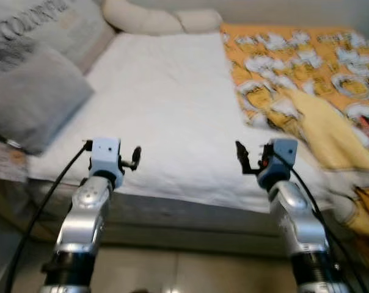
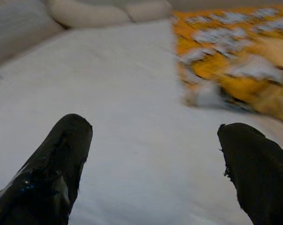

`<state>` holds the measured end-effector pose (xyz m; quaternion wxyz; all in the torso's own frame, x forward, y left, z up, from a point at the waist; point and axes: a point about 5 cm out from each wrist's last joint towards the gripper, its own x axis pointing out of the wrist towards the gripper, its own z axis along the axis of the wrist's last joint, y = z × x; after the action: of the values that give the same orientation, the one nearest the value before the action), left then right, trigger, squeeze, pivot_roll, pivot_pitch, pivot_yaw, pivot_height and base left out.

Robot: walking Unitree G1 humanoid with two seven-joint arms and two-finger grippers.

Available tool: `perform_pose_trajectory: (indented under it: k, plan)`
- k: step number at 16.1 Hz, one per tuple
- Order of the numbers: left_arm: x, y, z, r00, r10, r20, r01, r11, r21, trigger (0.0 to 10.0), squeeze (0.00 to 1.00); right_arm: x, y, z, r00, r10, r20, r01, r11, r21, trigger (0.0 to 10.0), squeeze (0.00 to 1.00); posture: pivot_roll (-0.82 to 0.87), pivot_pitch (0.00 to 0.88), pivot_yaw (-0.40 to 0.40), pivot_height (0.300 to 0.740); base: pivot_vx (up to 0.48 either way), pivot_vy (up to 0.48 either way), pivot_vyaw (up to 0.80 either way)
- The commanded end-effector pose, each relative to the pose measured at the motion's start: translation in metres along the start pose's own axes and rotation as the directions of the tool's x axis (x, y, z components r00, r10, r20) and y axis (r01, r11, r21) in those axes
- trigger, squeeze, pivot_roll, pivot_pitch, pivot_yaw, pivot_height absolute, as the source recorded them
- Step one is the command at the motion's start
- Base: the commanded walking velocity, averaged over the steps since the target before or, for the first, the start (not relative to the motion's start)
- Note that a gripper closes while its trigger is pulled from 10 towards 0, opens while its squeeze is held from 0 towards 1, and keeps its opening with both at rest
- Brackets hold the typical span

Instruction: Clean up the room

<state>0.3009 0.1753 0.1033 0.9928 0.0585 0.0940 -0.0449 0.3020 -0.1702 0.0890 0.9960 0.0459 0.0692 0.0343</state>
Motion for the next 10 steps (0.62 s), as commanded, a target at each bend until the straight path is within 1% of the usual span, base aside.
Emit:
perform_pose_trajectory:
  k: [1, 3, 6, 7, 10]
  plan:
    - [0.0006, -0.0004, 0.0025, 1.000, 0.000, 0.003, 0.000, 1.000, 0.024, 10.0, 1.00, 0.0021, -0.0006, 0.0058, 1.000, -0.003, 0.019, 0.003, 1.000, -0.002, 10.0, 1.00, 0.00, 0.000, 0.033, 0.740, 0.000, -0.420, 0.00]
    - [0.0021, 0.0006, 0.0051, 1.000, 0.001, 0.006, -0.001, 1.000, 0.028, 10.0, 1.00, 0.0031, 0.0014, 0.0059, 1.000, 0.009, 0.018, -0.009, 1.000, -0.013, 10.0, 1.00, -0.01, 0.000, 0.045, 0.740, 0.000, -0.416, 0.00]
    - [0.0025, -0.0004, 0.0040, 1.000, -0.003, 0.003, 0.003, 1.000, 0.027, 10.0, 1.00, 0.0039, -0.0013, 0.0067, 1.000, 0.001, 0.021, -0.001, 1.000, -0.016, 10.0, 1.00, 0.01, 0.000, 0.034, 0.740, 0.000, -0.419, 0.00]
    - [0.0038, 0.0018, 0.0067, 1.000, 0.001, 0.008, -0.001, 1.000, 0.029, 10.0, 1.00, 0.0045, 0.0004, 0.0060, 1.000, 0.007, 0.017, -0.007, 1.000, -0.017, 10.0, 1.00, 0.00, 0.000, 0.046, 0.740, 0.000, -0.420, 0.49]
    - [0.0040, 0.0008, 0.0053, 1.000, 0.000, 0.005, 0.000, 1.000, 0.026, 10.0, 1.00, 0.0057, -0.0019, 0.0072, 1.000, -0.005, 0.027, 0.006, 1.000, -0.015, 10.0, 1.00, 0.01, 0.000, 0.038, 0.740, 0.000, -0.419, 0.50]
